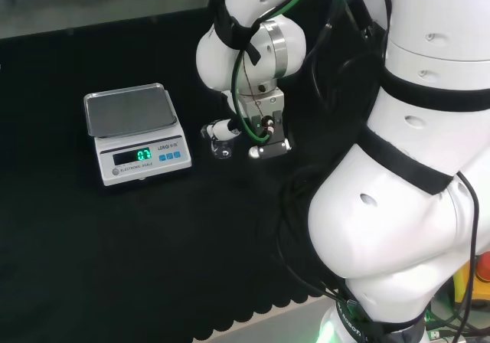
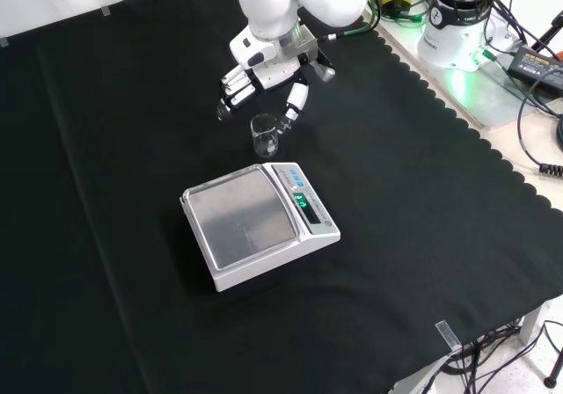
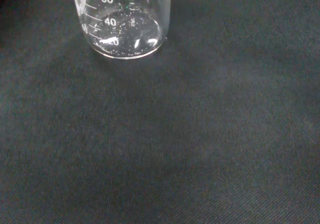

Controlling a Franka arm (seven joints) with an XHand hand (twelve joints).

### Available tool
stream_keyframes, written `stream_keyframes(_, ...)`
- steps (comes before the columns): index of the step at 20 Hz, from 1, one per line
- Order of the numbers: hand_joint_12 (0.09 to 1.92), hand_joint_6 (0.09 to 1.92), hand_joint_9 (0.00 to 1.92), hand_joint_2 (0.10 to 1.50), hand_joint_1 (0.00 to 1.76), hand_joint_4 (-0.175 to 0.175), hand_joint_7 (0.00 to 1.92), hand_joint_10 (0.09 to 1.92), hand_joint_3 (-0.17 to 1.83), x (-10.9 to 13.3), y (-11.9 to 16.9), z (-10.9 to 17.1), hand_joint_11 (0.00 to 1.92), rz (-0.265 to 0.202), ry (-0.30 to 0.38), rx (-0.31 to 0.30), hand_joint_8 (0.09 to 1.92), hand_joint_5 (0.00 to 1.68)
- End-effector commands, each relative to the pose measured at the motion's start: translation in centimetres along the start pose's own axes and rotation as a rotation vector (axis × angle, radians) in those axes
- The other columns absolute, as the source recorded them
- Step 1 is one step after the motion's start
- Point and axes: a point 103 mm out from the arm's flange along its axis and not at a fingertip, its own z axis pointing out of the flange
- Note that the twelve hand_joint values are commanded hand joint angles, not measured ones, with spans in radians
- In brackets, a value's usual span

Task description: Pick up the beaker.

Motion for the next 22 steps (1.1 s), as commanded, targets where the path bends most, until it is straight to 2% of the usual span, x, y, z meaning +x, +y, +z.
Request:
stream_keyframes(1, 1.52, 0.09, 0.23, 0.91, 0.29, -0.044, 0.02, 0.91, 0.23, -0.1, 0.3, 0.4, 0.17, 0.004, 0.009, 0.01, 0.84, 0.22)
stream_keyframes(9, 1.52, 0.09, 0.23, 0.91, 0.29, -0.044, 0.03, 0.91, 0.23, 0.4, 1.4, 2.3, 0.17, -0.005, 0.018, 0.034, 0.84, 0.22)
stream_keyframes(17, 1.52, 0.09, 0.27, 0.91, 0.28, -0.045, 0.04, 0.92, 0.23, 0.2, 1.8, 2.7, 0.2, -0.028, 0.013, 0.043, 0.84, 0.23)
stream_keyframes(20, 1.47, 0.09, 0.47, 0.92, 0.3, -0.062, 0.19, 0.87, 0.23, 0.2, 1.8, 2.4, 0.31, -0.019, -0.012, 0.021, 0.88, 0.29)
stream_keyframes(22, 1.42, 0.09, 0.65, 0.92, 0.34, -0.083, 0.38, 0.81, 0.24, 0.4, 1.9, 2.2, 0.43, -0.01, -0.044, 0.022, 0.9, 0.4)
